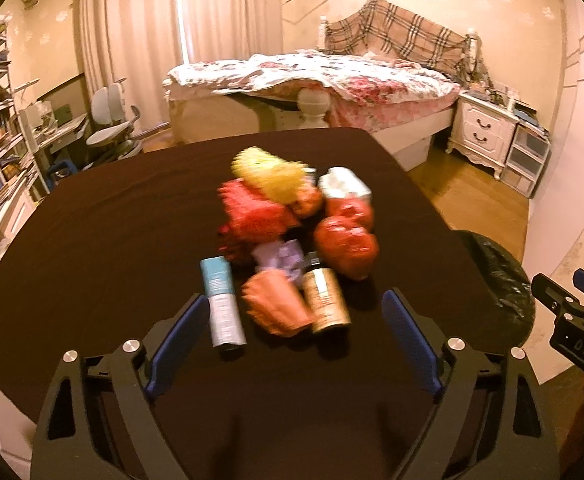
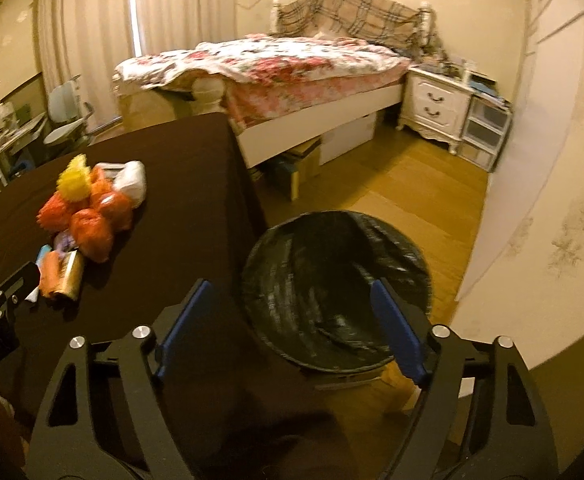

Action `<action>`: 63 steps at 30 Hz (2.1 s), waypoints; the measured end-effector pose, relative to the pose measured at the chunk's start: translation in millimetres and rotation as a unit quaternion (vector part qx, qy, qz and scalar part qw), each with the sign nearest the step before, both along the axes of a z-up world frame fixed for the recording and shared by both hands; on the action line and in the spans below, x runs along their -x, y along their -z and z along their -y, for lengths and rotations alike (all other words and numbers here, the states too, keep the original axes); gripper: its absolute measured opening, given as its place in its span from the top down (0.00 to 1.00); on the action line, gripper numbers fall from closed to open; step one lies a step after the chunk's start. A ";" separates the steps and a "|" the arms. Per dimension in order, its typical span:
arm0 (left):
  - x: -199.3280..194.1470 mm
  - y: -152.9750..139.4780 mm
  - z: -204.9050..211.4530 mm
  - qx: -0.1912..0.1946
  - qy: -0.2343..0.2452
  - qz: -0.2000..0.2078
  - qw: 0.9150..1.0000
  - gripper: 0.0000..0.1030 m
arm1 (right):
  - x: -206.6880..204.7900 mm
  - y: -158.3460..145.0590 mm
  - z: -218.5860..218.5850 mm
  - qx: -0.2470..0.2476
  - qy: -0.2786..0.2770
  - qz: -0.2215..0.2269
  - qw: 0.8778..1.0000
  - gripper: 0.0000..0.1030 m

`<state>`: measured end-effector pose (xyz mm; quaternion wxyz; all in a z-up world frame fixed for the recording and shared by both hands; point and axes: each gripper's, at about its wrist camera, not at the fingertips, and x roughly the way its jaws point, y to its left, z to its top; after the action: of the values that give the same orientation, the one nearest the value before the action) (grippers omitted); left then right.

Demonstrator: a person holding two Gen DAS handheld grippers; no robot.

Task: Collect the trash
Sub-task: 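Reach the right tool to the table and grasp the brown bottle, then grasp the teal tube with the left tool while the right tool holds the bottle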

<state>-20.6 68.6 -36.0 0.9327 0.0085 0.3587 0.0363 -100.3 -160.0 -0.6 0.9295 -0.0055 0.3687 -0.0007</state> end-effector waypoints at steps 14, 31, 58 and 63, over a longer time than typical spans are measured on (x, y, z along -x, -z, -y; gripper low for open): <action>13.9 -0.3 -76.4 0.002 -0.066 -0.024 0.998 0.32 | -3.9 -9.1 -88.3 -0.007 -0.124 -0.011 0.992 0.35; 21.6 11.1 -125.6 0.028 -0.104 -0.033 0.994 0.33 | -28.2 15.3 -166.0 0.001 -0.198 -0.060 0.978 0.65; -7.7 20.3 -92.1 0.044 -0.081 -0.066 0.994 0.33 | -4.8 22.0 -123.0 -0.022 -0.186 -0.059 0.981 0.77; -17.7 23.2 -89.2 0.049 -0.080 -0.073 0.993 0.33 | -3.7 25.1 -115.9 -0.028 -0.179 -0.061 0.982 0.77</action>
<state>-2.9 157.8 -59.2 0.8974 -0.0630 0.4267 0.0924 -96.6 -44.1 -25.7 0.8903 -0.0458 0.4174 0.1761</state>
